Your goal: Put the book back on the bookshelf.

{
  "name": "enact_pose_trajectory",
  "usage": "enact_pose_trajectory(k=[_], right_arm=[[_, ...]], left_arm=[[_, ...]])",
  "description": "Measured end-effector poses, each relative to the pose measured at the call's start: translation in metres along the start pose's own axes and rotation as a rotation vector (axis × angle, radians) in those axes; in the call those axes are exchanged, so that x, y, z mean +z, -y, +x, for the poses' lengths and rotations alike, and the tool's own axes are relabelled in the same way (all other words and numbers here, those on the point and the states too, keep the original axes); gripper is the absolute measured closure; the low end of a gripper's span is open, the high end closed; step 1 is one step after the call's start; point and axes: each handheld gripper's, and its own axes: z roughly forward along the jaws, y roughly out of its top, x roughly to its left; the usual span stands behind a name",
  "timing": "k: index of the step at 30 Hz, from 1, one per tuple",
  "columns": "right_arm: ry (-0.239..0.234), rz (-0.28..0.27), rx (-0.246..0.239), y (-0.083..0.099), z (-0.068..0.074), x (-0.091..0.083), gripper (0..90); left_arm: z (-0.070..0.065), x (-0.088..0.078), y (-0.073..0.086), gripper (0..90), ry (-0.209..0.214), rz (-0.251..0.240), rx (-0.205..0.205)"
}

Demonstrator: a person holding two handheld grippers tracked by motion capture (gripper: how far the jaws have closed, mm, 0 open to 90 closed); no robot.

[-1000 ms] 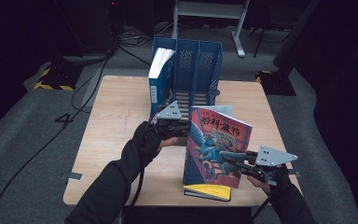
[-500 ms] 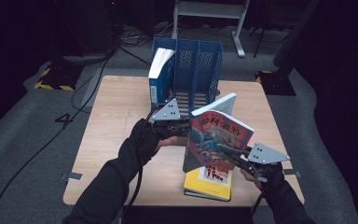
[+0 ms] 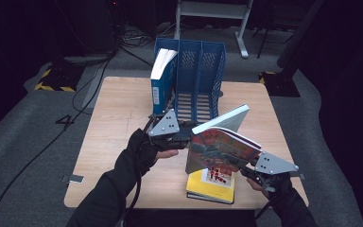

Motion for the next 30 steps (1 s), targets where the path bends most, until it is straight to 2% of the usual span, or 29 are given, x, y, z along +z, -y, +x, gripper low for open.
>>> enact_pose_trajectory(k=[2,4,6,9,13,16,18,20,23,24,28,29,30], right_arm=[[0.002,0.001,-0.010,0.000,0.001,-0.001,83.8],[-0.001,0.002,-0.011,0.000,0.001,-0.002,83.7],[-0.008,0.003,-0.006,0.001,0.002,-0.003,84.0],[-0.019,0.005,-0.027,0.001,0.003,-0.005,84.8],[-0.027,0.007,-0.033,0.002,0.004,-0.007,85.1],[-0.027,0.006,-0.042,0.002,0.005,-0.007,85.2],[-0.028,0.007,-0.043,0.002,0.006,-0.008,85.2],[-0.027,0.006,-0.043,0.002,0.007,-0.009,85.2],[-0.028,0.009,-0.047,0.002,0.008,-0.009,85.2],[-0.026,0.009,-0.049,0.002,0.008,-0.009,85.3],[-0.027,0.010,-0.051,0.002,0.009,-0.010,85.2],[-0.028,0.010,-0.054,0.002,0.009,-0.011,85.2],[-0.027,0.012,-0.061,0.003,0.010,-0.011,85.2]], left_arm=[[-0.003,-0.003,0.003,53.7,-0.013,0.009,-0.002],[-0.005,-0.007,0.007,53.6,-0.021,0.016,-0.003],[-0.006,-0.011,0.012,55.1,-0.006,0.026,-0.008],[-0.007,-0.015,0.019,52.3,-0.006,0.051,-0.014],[-0.010,-0.017,0.030,46.9,-0.010,0.093,-0.020],[-0.011,-0.018,0.035,44.7,-0.007,0.097,-0.040],[-0.012,-0.019,0.038,43.8,0.003,0.103,-0.056],[-0.012,-0.019,0.042,39.3,0.012,0.133,-0.055],[-0.015,-0.019,0.045,35.2,0.038,0.146,-0.072],[-0.019,-0.018,0.047,34.6,0.055,0.149,-0.084],[-0.027,-0.011,0.050,30.8,0.073,0.168,-0.083],[-0.031,-0.003,0.052,30.5,0.092,0.169,-0.102],[-0.032,0.001,0.053,30.4,0.091,0.171,-0.100]])
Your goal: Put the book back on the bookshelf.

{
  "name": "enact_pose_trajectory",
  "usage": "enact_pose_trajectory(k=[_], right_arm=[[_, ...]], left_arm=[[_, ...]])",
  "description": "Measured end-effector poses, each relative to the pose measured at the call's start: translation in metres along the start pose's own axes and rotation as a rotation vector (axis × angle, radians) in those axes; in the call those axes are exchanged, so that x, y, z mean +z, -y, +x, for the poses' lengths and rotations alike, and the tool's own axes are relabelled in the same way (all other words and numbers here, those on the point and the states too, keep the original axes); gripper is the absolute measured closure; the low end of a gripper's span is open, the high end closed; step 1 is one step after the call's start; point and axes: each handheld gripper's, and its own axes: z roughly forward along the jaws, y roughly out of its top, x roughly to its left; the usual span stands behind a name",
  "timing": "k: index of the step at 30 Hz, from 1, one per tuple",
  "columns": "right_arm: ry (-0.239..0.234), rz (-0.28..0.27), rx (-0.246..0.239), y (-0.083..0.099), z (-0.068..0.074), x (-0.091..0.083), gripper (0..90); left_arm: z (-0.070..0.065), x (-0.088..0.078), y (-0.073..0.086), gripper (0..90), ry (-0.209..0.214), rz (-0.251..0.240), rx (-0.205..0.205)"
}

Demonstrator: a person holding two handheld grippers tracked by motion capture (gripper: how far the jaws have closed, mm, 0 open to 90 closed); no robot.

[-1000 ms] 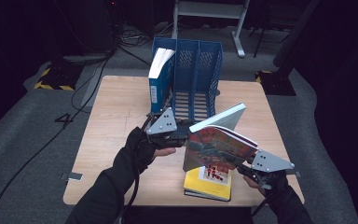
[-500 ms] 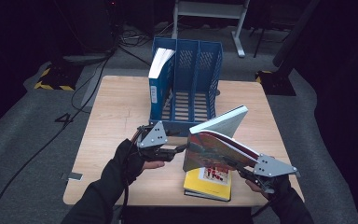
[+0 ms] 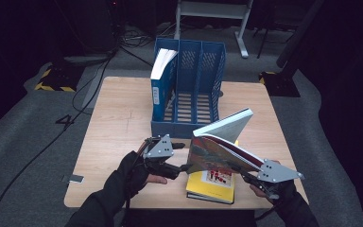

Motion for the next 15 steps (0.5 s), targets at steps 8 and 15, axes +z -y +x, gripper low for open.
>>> enact_pose_trajectory(k=[8,15], right_arm=[[-0.003,0.008,-0.003,0.001,0.002,-0.004,84.6],[0.025,0.002,0.003,0.002,0.001,-0.008,78.5]], left_arm=[[-0.003,0.018,-0.012,44.8,0.033,-0.063,-0.014],[-0.007,0.020,-0.038,46.3,0.048,-0.138,0.020]])
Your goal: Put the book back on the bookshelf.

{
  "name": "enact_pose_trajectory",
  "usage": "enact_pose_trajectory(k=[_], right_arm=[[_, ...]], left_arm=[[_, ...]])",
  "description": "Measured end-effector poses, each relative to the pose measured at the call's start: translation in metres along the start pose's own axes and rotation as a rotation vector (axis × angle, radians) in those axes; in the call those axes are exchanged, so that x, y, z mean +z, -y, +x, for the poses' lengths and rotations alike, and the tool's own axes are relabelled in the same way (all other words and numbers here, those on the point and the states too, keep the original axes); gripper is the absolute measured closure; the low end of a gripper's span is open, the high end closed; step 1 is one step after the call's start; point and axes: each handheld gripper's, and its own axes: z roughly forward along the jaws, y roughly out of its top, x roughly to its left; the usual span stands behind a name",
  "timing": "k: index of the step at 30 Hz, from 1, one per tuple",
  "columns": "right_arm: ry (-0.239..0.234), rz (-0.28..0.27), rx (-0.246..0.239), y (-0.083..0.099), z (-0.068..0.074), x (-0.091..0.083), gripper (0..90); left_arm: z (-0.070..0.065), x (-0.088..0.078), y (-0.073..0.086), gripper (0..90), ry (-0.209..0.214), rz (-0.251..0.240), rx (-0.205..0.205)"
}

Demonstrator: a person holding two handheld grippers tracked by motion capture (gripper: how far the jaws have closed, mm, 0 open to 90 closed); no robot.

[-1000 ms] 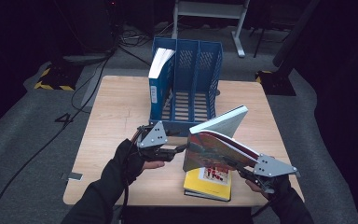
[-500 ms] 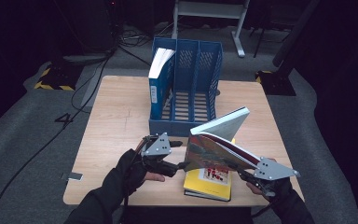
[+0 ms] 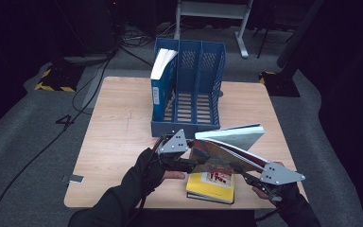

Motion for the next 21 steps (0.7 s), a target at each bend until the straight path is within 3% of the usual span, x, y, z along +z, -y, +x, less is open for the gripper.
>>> enact_pose_trajectory(k=[5,13,16,19,21], right_arm=[[0.030,-0.010,0.010,0.002,-0.004,-0.008,73.6],[0.075,-0.019,0.053,0.006,-0.012,-0.017,68.9],[0.088,-0.013,0.067,0.008,-0.013,-0.019,66.7],[0.100,-0.004,0.061,0.009,-0.012,-0.020,63.2],[0.122,-0.002,0.073,0.012,-0.014,-0.022,59.8]], left_arm=[[-0.001,0.005,-0.016,43.6,0.014,-0.035,0.015],[0.005,0.004,-0.039,45.2,0.034,-0.096,-0.005],[0.005,0.007,-0.046,51.3,0.065,-0.082,0.001],[0.004,0.010,-0.048,55.8,0.054,-0.077,0.004],[0.005,0.011,-0.048,64.6,0.059,-0.081,-0.002]])
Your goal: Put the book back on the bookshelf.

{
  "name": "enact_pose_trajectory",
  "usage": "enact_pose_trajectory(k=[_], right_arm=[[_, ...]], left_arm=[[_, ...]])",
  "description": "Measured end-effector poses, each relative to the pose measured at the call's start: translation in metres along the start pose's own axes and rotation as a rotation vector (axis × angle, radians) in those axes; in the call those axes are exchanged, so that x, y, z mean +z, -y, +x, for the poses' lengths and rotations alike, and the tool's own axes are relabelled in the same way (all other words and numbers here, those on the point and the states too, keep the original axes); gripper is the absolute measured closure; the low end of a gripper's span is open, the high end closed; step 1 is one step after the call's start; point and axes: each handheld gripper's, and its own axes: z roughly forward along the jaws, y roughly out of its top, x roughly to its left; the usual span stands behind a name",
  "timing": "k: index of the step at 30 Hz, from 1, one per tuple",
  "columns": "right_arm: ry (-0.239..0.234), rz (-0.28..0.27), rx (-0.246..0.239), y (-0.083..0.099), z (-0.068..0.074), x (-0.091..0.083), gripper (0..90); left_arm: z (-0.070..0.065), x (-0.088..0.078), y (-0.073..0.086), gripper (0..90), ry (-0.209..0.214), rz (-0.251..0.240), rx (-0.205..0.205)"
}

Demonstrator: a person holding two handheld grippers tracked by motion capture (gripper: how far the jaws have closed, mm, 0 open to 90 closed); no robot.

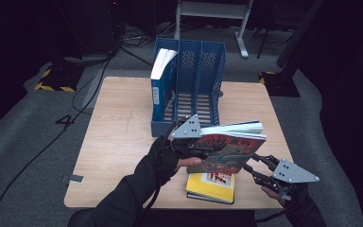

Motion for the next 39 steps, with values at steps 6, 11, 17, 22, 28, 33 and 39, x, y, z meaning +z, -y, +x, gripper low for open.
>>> enact_pose_trajectory(k=[6,11,17,22,28,33,39], right_arm=[[0.073,0.051,0.028,0.018,-0.013,-0.006,47.3],[0.082,0.110,0.115,0.045,-0.034,-0.006,42.3],[0.100,0.290,0.224,0.077,-0.054,0.003,39.0],[0.100,0.362,0.338,0.101,-0.064,0.007,36.0],[0.135,0.416,0.392,0.111,-0.068,0.012,29.4],[0.134,0.437,0.424,0.119,-0.067,0.018,27.9],[0.146,0.453,0.426,0.124,-0.068,0.020,27.1]], left_arm=[[-0.004,0.001,-0.002,72.6,-0.030,0.010,0.015],[-0.006,0.001,-0.002,73.0,-0.036,0.011,0.033],[-0.004,0.001,-0.001,72.9,-0.043,0.003,0.026],[-0.005,0.002,-0.001,72.3,-0.056,0.000,0.025],[-0.005,0.004,-0.003,71.7,-0.078,0.017,0.023],[-0.005,0.006,-0.005,72.5,-0.090,0.025,0.023],[-0.004,0.008,-0.007,73.1,-0.097,0.034,0.019]])
